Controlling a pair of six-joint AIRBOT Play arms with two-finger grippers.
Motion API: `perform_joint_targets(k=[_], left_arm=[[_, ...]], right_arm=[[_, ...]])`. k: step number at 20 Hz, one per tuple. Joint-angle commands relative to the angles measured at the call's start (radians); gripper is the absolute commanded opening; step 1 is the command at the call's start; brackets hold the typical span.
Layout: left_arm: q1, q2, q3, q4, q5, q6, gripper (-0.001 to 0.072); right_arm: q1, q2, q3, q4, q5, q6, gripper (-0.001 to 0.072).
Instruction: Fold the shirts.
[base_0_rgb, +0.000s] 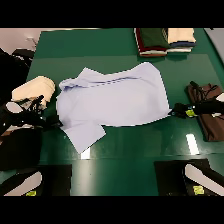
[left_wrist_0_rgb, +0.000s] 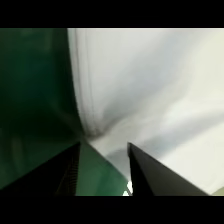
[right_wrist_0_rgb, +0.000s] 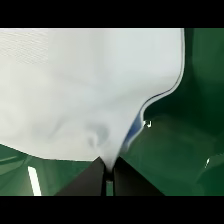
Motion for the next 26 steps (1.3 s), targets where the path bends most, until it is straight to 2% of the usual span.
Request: perform_joint_targets(k=[1,4,5,6,9,12,17,21,24,26], left_arm=[[-0.002,-0.018,-0.050,-0.119,0.094,0.039,0.0368],[-0.002,-0.022,-0.050,-0.141,0.114,0.051,0.0358],[-0.002,-0.019,-0.049,-0.142,0.114,0.051,0.0177],[-0.002,-0.014,-0.040,-0.142,0.105,0.054,0.0030],[-0.002,0.052,0.056,-0.137,0.055,0.052,0.0024],[-0.002,0.196,0.260,-0.137,0.010,0.050,0.0024],[-0.002,0.370,0.797,-0.137,-0.011,0.020,0.0024],[-0.002,0.382,1.235,-0.137,-0.009,0.001,0.0024],[-0.002,0.381,1.434,-0.137,0.015,-0.013,0.0023],[-0.002,0.381,1.484,-0.137,0.039,-0.013,0.0023]], right_arm=[[0.001,0.001,0.002,0.002,0.015,0.000,0.0017],[0.001,0.002,0.003,0.003,0.021,0.000,0.0018],[0.001,0.002,0.003,0.003,0.023,0.000,0.0018],[0.001,0.002,0.003,0.004,0.024,0.000,0.0018],[0.001,0.053,0.013,0.004,0.023,0.000,0.0017],[0.001,0.145,0.146,0.005,0.062,0.004,0.0017],[-0.002,0.277,0.619,0.000,0.090,0.029,0.0017],[-0.077,0.325,0.981,-0.008,0.092,0.079,0.0017],[-0.173,0.338,1.164,-0.006,0.101,0.090,0.0016],[-0.204,0.323,1.244,-0.006,0.119,0.101,0.0016]])
